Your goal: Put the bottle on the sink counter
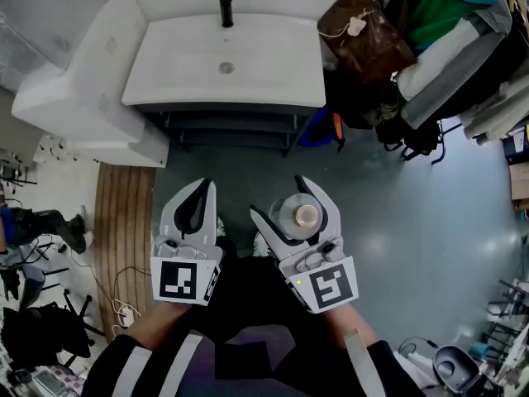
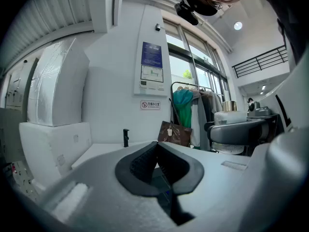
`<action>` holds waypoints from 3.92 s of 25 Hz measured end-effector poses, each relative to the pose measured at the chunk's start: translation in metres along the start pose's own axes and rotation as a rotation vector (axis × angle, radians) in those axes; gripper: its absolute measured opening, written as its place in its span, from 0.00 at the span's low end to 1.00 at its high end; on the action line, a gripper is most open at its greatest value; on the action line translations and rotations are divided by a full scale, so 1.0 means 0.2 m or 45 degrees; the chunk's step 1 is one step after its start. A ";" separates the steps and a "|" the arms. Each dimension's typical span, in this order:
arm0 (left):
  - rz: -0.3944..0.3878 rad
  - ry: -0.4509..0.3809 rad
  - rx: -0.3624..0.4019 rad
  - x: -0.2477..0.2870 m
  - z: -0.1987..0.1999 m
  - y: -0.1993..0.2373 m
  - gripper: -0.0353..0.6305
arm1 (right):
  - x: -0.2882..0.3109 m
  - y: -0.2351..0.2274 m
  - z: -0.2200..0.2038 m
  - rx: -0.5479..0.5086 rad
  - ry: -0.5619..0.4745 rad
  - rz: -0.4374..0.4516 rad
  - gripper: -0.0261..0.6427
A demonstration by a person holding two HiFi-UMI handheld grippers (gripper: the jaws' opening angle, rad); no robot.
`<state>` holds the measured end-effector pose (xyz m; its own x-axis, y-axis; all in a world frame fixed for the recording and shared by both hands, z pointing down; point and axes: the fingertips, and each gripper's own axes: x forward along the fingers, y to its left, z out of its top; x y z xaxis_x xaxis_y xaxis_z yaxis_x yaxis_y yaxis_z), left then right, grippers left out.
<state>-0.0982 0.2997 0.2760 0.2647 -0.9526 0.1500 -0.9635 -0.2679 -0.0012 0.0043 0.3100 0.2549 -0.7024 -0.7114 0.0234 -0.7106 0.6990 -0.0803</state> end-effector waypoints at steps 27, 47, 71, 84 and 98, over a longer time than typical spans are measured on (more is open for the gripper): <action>0.060 -0.042 0.003 0.06 0.11 -0.05 0.05 | 0.05 -0.08 0.12 -0.043 -0.063 0.088 0.55; -0.130 -0.044 0.009 0.68 0.21 0.11 0.05 | 0.50 -0.47 0.12 -0.082 -0.019 -0.089 0.55; -0.344 -0.074 0.056 1.17 0.31 0.46 0.05 | 1.02 -0.70 0.12 -0.108 -0.001 -0.337 0.55; -0.327 -0.038 0.051 1.35 0.25 0.54 0.05 | 1.18 -0.82 0.01 -0.102 0.052 -0.352 0.55; -0.278 0.049 0.042 1.75 0.15 0.59 0.05 | 1.42 -1.17 -0.10 -0.075 0.111 -0.333 0.55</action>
<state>-0.1174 -0.0689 0.2977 0.4645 -0.8654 0.1878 -0.8814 -0.4724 0.0033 -0.0296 -0.0541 0.2998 -0.4942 -0.8608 0.1213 -0.8674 0.4976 -0.0021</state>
